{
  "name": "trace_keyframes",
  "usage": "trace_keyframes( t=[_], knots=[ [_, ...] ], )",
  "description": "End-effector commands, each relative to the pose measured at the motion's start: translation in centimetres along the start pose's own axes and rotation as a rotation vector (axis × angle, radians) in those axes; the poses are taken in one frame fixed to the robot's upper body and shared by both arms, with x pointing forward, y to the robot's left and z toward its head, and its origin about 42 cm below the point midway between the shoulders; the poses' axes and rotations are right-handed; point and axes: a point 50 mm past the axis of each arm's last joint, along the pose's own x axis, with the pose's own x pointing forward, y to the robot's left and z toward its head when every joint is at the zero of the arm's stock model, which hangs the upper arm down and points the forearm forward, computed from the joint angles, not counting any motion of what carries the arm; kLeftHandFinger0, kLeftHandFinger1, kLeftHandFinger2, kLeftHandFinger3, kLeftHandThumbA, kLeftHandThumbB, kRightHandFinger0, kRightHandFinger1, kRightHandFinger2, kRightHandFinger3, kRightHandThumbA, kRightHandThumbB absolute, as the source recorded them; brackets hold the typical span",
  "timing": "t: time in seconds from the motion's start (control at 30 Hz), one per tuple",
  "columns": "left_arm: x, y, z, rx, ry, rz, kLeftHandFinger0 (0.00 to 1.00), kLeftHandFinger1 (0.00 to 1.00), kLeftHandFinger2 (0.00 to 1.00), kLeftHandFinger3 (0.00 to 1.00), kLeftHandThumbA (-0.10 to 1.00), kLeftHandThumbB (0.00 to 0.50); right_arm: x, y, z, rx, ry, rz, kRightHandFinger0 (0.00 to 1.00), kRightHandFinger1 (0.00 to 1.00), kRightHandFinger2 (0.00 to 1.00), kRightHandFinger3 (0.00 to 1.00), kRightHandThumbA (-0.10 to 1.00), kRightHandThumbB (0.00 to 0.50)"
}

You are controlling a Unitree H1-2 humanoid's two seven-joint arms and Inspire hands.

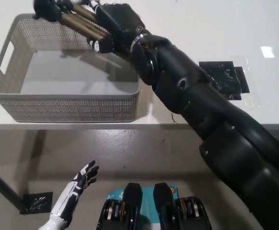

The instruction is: The robot uses its right hand to pick the tripod on the desk and places it into a rectangular container on the left.

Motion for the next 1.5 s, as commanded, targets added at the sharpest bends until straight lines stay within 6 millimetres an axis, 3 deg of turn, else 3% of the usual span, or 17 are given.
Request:
trace_keyframes(
  t=[0.0,0.3,0.47,0.53,0.63,0.67,0.73,0.8,0.9,0.97,1.03,1.07,1.1,1.23,1.3,1.37,1.47],
  knots=[
    [1.0,0.5,1.0,0.048,-0.056,-0.013,1.00,1.00,1.00,1.00,1.00,0.500,1.1,-4.9,1.2,-0.042,-0.056,-0.060,1.00,1.00,1.00,1.00,0.86,0.498],
    [1.5,0.7,1.2,0.060,-0.060,-0.043,1.00,1.00,1.00,1.00,1.00,0.500,1.7,-9.3,2.5,-0.001,-0.095,-0.077,1.00,1.00,1.00,1.00,1.00,0.500],
    [1.6,0.6,1.0,0.048,-0.056,-0.046,1.00,1.00,1.00,1.00,1.00,0.500,2.2,-14.5,5.5,0.067,-0.176,-0.128,1.00,1.00,1.00,1.00,1.00,0.500],
    [1.7,0.4,1.0,0.046,-0.056,-0.039,1.00,1.00,1.00,1.00,1.00,0.500,1.7,-19.6,7.4,0.104,-0.268,-0.246,1.00,1.00,1.00,1.00,1.00,0.500],
    [2.2,-0.1,1.2,0.042,-0.061,-0.038,1.00,1.00,1.00,1.00,1.00,0.500,0.9,-23.6,8.0,0.144,-0.320,-0.310,1.00,1.00,1.00,1.00,1.00,0.500],
    [2.3,-0.1,1.3,0.046,-0.065,-0.037,1.00,1.00,1.00,1.00,1.00,0.500,-0.3,-27.1,8.0,0.148,-0.348,-0.384,1.00,1.00,1.00,1.00,1.00,0.482],
    [2.4,-0.1,1.4,0.048,-0.070,-0.037,1.00,1.00,1.00,1.00,1.00,0.500,-1.8,-29.8,7.3,0.166,-0.405,-0.452,1.00,1.00,1.00,1.00,1.00,0.432],
    [2.3,0.0,1.4,0.043,-0.070,-0.037,1.00,1.00,1.00,1.00,1.00,0.500,-4.6,-32.9,5.7,0.209,-0.406,-0.529,1.00,1.00,1.00,1.00,1.00,0.453],
    [2.3,0.1,1.5,0.037,-0.075,-0.024,1.00,1.00,1.00,1.00,1.00,0.500,-11.8,-36.3,0.3,0.214,-0.475,-0.690,1.00,1.00,1.00,1.00,1.00,0.473],
    [2.2,0.0,1.6,0.030,-0.076,-0.019,1.00,1.00,1.00,1.00,1.00,0.500,-15.9,-36.5,-2.6,0.236,-0.499,-0.756,1.00,1.00,1.00,1.00,1.00,0.400],
    [1.9,0.4,1.6,0.039,-0.076,-0.012,1.00,1.00,1.00,1.00,1.00,0.500,-22.6,-35.0,-6.8,0.226,-0.434,-0.880,1.00,1.00,1.00,1.00,1.00,0.491],
    [1.8,0.5,1.6,0.043,-0.077,-0.010,1.00,1.00,1.00,1.00,1.00,0.500,-23.9,-34.6,-7.6,0.220,-0.417,-0.902,1.00,1.00,1.00,1.00,1.00,0.500],
    [1.6,0.8,1.6,0.051,-0.079,-0.001,1.00,1.00,1.00,1.00,1.00,0.500,-27.3,-33.2,-9.6,0.212,-0.422,-0.934,1.00,1.00,1.00,1.00,1.00,0.421],
    [1.5,1.3,1.5,0.052,-0.075,0.010,1.00,1.00,1.00,1.00,1.00,0.500,-34.2,-29.8,-13.7,0.327,-0.403,-1.047,1.00,1.00,1.00,1.00,1.00,0.364],
    [1.4,1.3,1.4,0.055,-0.071,0.005,1.00,1.00,1.00,1.00,1.00,0.500,-38.3,-27.2,-15.2,0.414,-0.408,-1.119,1.00,1.00,1.00,1.00,1.00,0.369],
    [1.7,1.3,1.5,0.058,-0.072,0.005,1.00,1.00,1.00,1.00,1.00,0.500,-40.5,-25.0,-15.5,0.481,-0.417,-1.197,1.00,1.00,1.00,1.00,1.00,0.452],
    [1.5,1.0,1.2,0.051,-0.060,0.002,1.00,1.00,1.00,1.00,1.00,0.500,-43.0,-20.2,-14.4,0.532,-0.455,-1.191,1.00,1.00,1.00,1.00,1.00,0.428]
  ],
)
